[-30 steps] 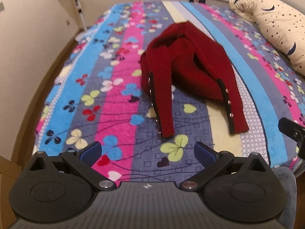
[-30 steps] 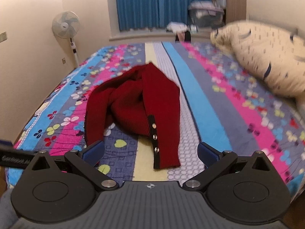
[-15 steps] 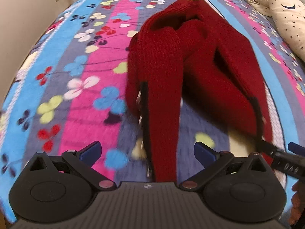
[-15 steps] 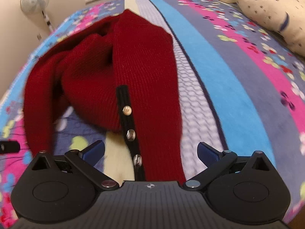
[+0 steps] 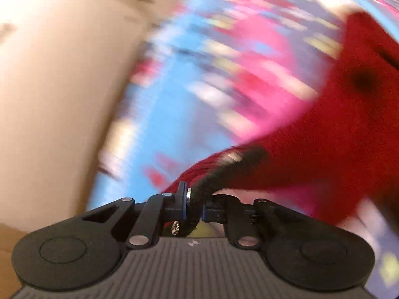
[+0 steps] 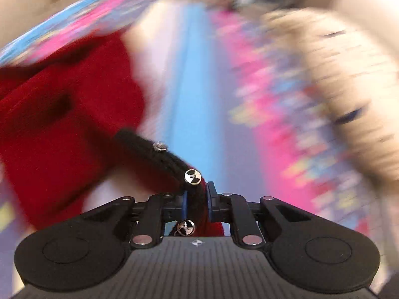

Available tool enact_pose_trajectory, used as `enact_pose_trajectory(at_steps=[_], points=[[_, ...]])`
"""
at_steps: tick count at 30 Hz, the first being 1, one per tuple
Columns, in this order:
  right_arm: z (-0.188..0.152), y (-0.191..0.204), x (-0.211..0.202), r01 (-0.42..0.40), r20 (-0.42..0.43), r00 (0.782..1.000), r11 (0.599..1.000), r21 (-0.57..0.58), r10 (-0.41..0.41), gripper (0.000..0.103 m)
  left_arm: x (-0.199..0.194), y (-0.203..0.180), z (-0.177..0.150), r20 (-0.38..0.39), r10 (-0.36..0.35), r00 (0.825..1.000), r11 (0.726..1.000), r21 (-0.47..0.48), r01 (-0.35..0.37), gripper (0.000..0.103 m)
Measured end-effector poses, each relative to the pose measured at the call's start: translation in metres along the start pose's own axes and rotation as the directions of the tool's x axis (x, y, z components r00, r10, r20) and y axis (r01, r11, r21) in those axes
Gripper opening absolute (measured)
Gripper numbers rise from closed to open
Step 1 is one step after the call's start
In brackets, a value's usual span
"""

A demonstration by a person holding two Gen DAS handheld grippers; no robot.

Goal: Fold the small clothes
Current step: 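Grasp the sweater cuffs with both grippers and lift the sweater up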

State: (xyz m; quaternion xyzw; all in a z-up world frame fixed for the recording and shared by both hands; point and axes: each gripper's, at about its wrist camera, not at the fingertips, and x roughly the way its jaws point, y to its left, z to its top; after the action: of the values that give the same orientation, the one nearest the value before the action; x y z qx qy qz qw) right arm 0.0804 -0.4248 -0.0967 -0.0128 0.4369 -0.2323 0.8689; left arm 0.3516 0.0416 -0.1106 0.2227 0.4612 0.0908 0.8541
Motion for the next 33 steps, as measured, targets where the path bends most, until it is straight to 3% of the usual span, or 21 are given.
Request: enact_pose_trajectory(at_steps=[2, 3, 5, 6, 7, 8, 10, 12, 14, 16, 17, 21, 22, 23, 24, 25, 26, 27, 28, 30, 33], points=[[0.033, -0.033, 0.013, 0.169, 0.091, 0.980, 0.980, 0.105, -0.179, 0.013, 0.020, 0.032, 0.039, 0.037, 0.140, 0.989, 0.986, -0.101, -0.136, 0.015], [0.045, -0.047, 0.019, 0.219, 0.125, 0.962, 0.961, 0.172, -0.241, 0.022, 0.024, 0.044, 0.051, 0.034, 0.170, 0.985, 0.974, -0.154, -0.163, 0.021], [0.056, -0.069, 0.024, 0.246, 0.121, 0.949, 0.923, 0.297, -0.292, 0.059, 0.022, 0.059, 0.061, 0.041, 0.159, 0.986, 0.958, -0.246, -0.144, 0.030], [0.052, -0.072, 0.024, 0.200, 0.108, 0.962, 0.919, 0.340, -0.250, 0.079, 0.018, 0.059, 0.059, 0.058, 0.153, 0.987, 0.957, -0.259, -0.133, 0.054], [0.046, -0.072, 0.022, 0.119, 0.116, 0.978, 0.921, 0.371, -0.173, 0.083, 0.015, 0.056, 0.054, 0.077, 0.149, 0.986, 0.958, -0.260, -0.124, 0.088], [0.033, -0.068, 0.019, 0.024, 0.128, 0.989, 0.921, 0.389, -0.080, 0.083, 0.012, 0.051, 0.045, 0.094, 0.140, 0.986, 0.960, -0.255, -0.113, 0.097], [0.004, -0.052, 0.017, -0.135, 0.094, 0.990, 0.915, 0.381, 0.107, 0.083, 0.006, 0.037, 0.019, 0.126, 0.065, 0.990, 0.971, -0.238, -0.034, 0.101], [-0.025, -0.027, 0.014, -0.270, 0.045, 0.961, 0.889, 0.370, 0.274, 0.083, 0.001, 0.018, -0.004, 0.090, -0.094, 0.991, 0.971, -0.212, 0.112, 0.100], [-0.051, 0.012, 0.012, -0.399, -0.002, 0.903, 0.841, 0.366, 0.429, 0.083, -0.004, -0.002, -0.033, 0.066, -0.286, 0.956, 0.930, -0.222, 0.293, 0.100], [-0.070, 0.049, 0.009, -0.480, -0.023, 0.855, 0.808, 0.341, 0.517, 0.084, -0.006, -0.023, -0.057, 0.050, -0.452, 0.891, 0.866, -0.217, 0.452, 0.100], [-0.075, 0.074, 0.006, -0.501, -0.031, 0.845, 0.809, 0.307, 0.535, 0.084, -0.009, -0.036, -0.067, 0.044, -0.529, 0.847, 0.825, -0.206, 0.526, 0.100], [-0.087, 0.138, -0.001, -0.533, -0.054, 0.833, 0.825, 0.187, 0.550, 0.088, -0.008, -0.086, -0.090, -0.013, -0.675, 0.738, 0.734, -0.117, 0.669, 0.101], [-0.088, 0.151, -0.004, -0.529, -0.059, 0.836, 0.831, 0.170, 0.545, 0.088, -0.013, -0.098, -0.094, -0.031, -0.675, 0.737, 0.737, -0.089, 0.670, 0.101], [-0.089, 0.162, -0.006, -0.529, -0.066, 0.837, 0.835, 0.151, 0.543, 0.089, -0.016, -0.112, -0.094, -0.032, -0.654, 0.756, 0.756, -0.055, 0.652, 0.100], [-0.088, 0.173, -0.007, -0.528, -0.074, 0.840, 0.841, 0.115, 0.537, 0.091, -0.017, -0.123, -0.092, -0.031, -0.618, 0.785, 0.786, -0.019, 0.618, 0.090], [-0.089, 0.183, -0.005, -0.503, -0.065, 0.860, 0.862, 0.061, 0.506, 0.079, -0.017, -0.133, -0.089, -0.036, -0.576, 0.817, 0.817, 0.014, 0.576, 0.043], [-0.090, 0.187, -0.006, -0.457, -0.035, 0.889, 0.890, -0.013, 0.456, 0.060, -0.018, -0.140, -0.085, -0.060, -0.541, 0.839, 0.838, 0.044, 0.544, 0.019], [-0.088, 0.190, -0.009, -0.426, -0.021, 0.904, 0.902, -0.060, 0.426, 0.020, -0.019, -0.141, -0.081, -0.074, -0.526, 0.847, 0.848, 0.033, 0.529, 0.020], [-0.083, 0.186, -0.011, -0.420, -0.022, 0.908, 0.906, -0.059, 0.419, 0.017, -0.024, -0.132, -0.078, -0.049, -0.519, 0.854, 0.855, 0.000, 0.519, 0.020], [-0.068, 0.154, -0.011, -0.470, 0.010, 0.882, 0.880, 0.067, 0.471, 0.016, -0.045, -0.111, -0.074, 0.029, -0.512, 0.858, 0.859, -0.006, 0.513, 0.019], [-0.052, 0.108, -0.049, -0.468, 0.115, 0.883, 0.872, 0.143, 0.455, 0.016, -0.073, -0.065, -0.073, 0.079, -0.562, 0.823, 0.822, -0.055, 0.566, 0.019]])
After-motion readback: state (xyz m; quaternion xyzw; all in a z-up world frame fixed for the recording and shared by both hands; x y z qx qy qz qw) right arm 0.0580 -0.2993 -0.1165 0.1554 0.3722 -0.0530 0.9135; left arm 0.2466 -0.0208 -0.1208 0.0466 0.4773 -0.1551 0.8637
